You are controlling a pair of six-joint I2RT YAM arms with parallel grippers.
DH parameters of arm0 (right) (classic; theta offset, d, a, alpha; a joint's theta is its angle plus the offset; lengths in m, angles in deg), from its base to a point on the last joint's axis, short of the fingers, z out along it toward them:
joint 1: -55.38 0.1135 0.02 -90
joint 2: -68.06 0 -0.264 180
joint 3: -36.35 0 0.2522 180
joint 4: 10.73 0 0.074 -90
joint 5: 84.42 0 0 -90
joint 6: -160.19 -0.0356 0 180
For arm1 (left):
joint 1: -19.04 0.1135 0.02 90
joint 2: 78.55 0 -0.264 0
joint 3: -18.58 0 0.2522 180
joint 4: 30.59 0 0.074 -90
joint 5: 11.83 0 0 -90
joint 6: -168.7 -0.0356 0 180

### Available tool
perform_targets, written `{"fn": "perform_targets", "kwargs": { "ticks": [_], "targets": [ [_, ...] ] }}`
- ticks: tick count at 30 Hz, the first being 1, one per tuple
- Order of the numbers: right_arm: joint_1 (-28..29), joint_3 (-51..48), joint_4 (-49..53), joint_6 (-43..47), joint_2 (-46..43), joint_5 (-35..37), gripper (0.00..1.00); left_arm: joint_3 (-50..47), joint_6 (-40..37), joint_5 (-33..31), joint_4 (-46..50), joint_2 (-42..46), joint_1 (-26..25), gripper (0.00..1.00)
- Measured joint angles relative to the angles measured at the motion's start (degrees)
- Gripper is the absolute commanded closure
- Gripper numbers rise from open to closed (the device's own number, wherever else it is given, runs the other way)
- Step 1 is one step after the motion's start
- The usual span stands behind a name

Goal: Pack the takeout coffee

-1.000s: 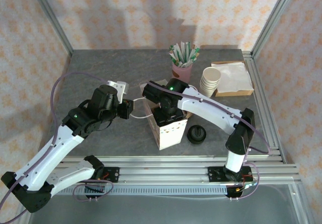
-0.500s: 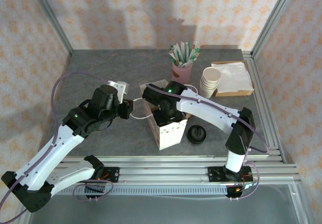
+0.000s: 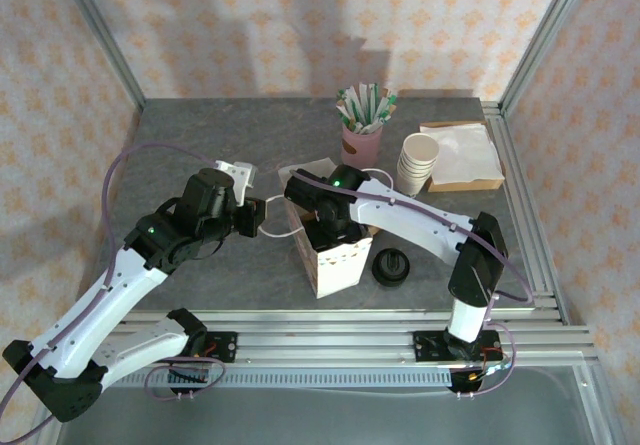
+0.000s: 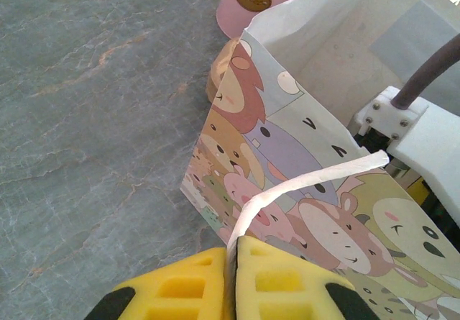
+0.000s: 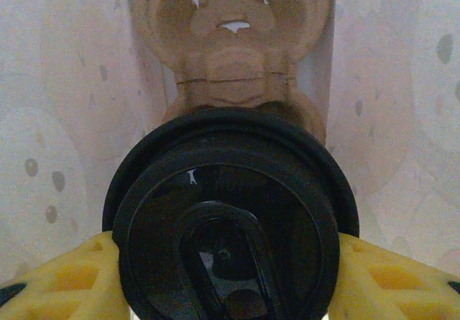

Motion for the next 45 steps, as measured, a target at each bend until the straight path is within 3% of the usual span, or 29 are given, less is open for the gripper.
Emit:
{"fn": "perform_targets", "kwargs": {
  "ticks": [45],
  "targets": [
    [-1.7,-5.6,-5.9,0.4,-0.6,-2.4,0.49,-0.7,0.0,0.2,0.0,-0.7,0.0,0.97]
  ]
}}
